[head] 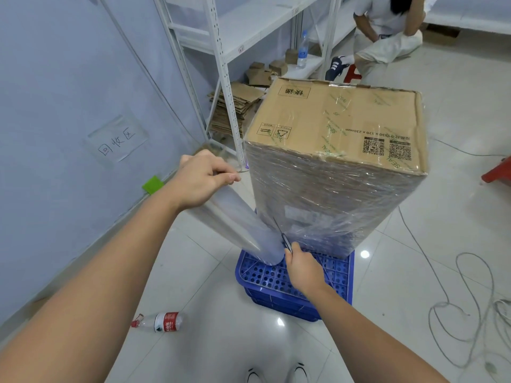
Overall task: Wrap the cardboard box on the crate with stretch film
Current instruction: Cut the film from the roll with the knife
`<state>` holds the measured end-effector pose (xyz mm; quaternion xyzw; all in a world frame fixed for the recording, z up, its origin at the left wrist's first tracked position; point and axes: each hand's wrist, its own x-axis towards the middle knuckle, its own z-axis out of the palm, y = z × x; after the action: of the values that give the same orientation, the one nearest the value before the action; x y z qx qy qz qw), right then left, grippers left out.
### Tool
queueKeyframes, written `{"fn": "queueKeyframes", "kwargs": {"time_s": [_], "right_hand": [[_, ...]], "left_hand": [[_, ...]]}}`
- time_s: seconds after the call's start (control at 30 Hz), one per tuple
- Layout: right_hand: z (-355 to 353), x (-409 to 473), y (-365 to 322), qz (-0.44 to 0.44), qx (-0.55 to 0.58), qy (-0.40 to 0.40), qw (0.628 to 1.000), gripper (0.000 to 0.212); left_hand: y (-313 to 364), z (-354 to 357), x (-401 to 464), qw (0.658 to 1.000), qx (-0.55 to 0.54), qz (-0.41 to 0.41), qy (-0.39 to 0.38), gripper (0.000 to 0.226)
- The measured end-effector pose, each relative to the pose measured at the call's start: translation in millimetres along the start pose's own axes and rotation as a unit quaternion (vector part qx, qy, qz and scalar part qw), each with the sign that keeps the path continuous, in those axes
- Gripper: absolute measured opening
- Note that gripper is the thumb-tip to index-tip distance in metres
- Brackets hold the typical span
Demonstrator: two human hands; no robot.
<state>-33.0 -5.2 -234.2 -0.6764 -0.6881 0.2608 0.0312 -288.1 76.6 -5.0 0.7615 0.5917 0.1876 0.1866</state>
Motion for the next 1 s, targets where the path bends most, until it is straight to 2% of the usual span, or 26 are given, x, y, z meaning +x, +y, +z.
{"fn": "queueKeyframes", "kwargs": {"time_s": [0.17, 0.33, 0.43, 0.57, 0.7, 1.0], "right_hand": [[15, -17, 13, 0.020, -0.034, -0.006, 0.999, 0.030], [7, 7, -10, 0.021, 0.027, 0.004, 0.999, 0.029], [6, 12, -13, 0.015, 0.027, 0.004, 1.000, 0.028], [19, -6, 8, 0.014, -0.021, 0.007, 1.000, 0.031], [34, -25, 21, 0.046, -0.034, -0.031, 0.998, 0.030], [21, 19, -1, 0.014, 0.003, -0.015, 1.000, 0.030]], "left_hand": [[-7, -2, 3, 0.999, -0.036, -0.013, 0.002, 0.015], [-4, -1, 5, 1.000, -0.028, 0.002, 0.005, 0.016], [-6, -2, 6, 1.000, -0.025, 0.000, 0.008, 0.016], [-14, -4, 3, 0.999, -0.038, -0.016, 0.010, 0.017], [-21, -7, -2, 0.998, -0.048, -0.025, 0.015, 0.016], [-24, -10, -9, 0.998, -0.060, -0.019, 0.016, 0.022]]}}
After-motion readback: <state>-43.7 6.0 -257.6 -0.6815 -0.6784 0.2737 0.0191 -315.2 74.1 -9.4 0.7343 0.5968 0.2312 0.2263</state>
